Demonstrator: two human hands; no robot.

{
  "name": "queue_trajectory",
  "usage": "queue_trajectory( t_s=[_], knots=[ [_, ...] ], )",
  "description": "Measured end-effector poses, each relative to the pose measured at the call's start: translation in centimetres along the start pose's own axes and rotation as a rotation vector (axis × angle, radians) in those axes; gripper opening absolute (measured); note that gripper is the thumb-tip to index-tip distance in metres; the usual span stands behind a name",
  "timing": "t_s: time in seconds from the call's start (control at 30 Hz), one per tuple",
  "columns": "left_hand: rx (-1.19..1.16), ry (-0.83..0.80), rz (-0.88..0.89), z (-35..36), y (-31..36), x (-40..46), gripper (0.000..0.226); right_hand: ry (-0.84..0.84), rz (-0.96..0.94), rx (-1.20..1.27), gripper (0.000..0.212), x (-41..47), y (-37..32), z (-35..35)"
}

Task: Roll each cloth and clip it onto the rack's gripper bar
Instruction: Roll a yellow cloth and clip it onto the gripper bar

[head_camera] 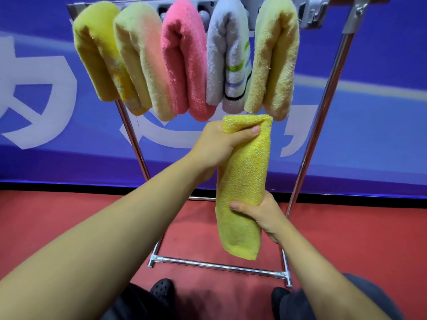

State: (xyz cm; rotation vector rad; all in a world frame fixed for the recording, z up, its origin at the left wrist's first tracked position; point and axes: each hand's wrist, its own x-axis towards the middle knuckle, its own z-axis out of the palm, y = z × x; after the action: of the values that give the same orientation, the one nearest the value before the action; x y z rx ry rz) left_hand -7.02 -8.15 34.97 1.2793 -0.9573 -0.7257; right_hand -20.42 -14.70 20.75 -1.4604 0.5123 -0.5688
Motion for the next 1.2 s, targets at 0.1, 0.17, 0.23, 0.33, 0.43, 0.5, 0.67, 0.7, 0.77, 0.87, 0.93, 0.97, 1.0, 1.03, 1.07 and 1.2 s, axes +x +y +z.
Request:
queue_trajectory(
  t_s=[0.1,0.17,0.23,0.33,0.43,0.5,0.67,0.7,0.77,0.87,0.93,0.97,1.0,1.03,1.07,1.2],
  knots=[
    [-0.001,0.000,0.001,-0.2,0.4,0.8,0.026,-0.033,0.025,0.035,0.034,-0.2,-0.4,-0.2],
    [0.002,0.016,0.004,-0.6,0.4,1.4,0.023,-0.048,0.031,0.054,0.031,-0.3,-0.5,0.0],
    [0.008,0.039,-0.003,-1.0,0.1,1.8,0.022,-0.061,0.023,0.054,0.033,-0.6,-0.7,0.2],
    [0.041,0.092,-0.025,-2.0,-0.9,2.2,0.025,-0.091,-0.017,0.026,0.048,-0.8,-0.7,0.4],
    [0.211,0.203,-0.024,-3.6,-2.2,2.6,0.020,-0.110,-0.083,0.017,0.074,-1.1,-1.0,0.9],
    [0.268,0.285,-0.083,-4.9,-3.7,2.9,0.019,-0.136,-0.121,0.006,0.099,-1.3,-1.2,1.1],
    [0.235,0.364,-0.360,-6.7,-8.4,2.3,0.026,-0.160,-0.169,0.018,0.101,-2.0,-2.5,1.1],
    [0.225,0.360,-0.415,-6.7,-9.3,2.0,0.027,-0.146,-0.180,0.018,0.096,-2.0,-2.8,1.0],
    [0.145,0.330,-0.508,-6.5,-11.4,1.3,0.033,-0.151,-0.184,0.050,0.085,-1.9,-3.0,0.7],
    [0.185,0.191,-0.618,-5.9,-13.4,0.1,0.028,-0.186,-0.136,0.140,0.076,-1.9,-2.9,0.1],
    [0.305,0.110,-0.565,-5.3,-13.7,-0.5,0.039,-0.208,-0.087,0.207,0.073,-1.7,-2.8,-0.3],
    [0.294,0.075,-0.513,-5.2,-13.5,-0.7,0.048,-0.223,-0.063,0.258,0.072,-1.6,-2.8,-0.5],
    [0.190,0.010,-0.482,-4.8,-12.9,-1.0,0.052,-0.239,-0.040,0.312,0.071,-1.4,-2.7,-0.7],
    [0.037,-0.080,-0.483,-4.4,-12.2,-1.4,0.054,-0.251,-0.022,0.356,0.070,-1.3,-2.7,-0.8],
    [-0.116,-0.170,-0.517,-4.0,-11.4,-1.9,0.060,-0.254,-0.008,0.387,0.069,-1.2,-2.7,-1.0],
    [-0.355,-0.382,-0.600,-2.6,-9.6,-3.6,0.083,-0.187,0.014,0.463,0.063,-0.6,-2.6,-1.6]
  ],
)
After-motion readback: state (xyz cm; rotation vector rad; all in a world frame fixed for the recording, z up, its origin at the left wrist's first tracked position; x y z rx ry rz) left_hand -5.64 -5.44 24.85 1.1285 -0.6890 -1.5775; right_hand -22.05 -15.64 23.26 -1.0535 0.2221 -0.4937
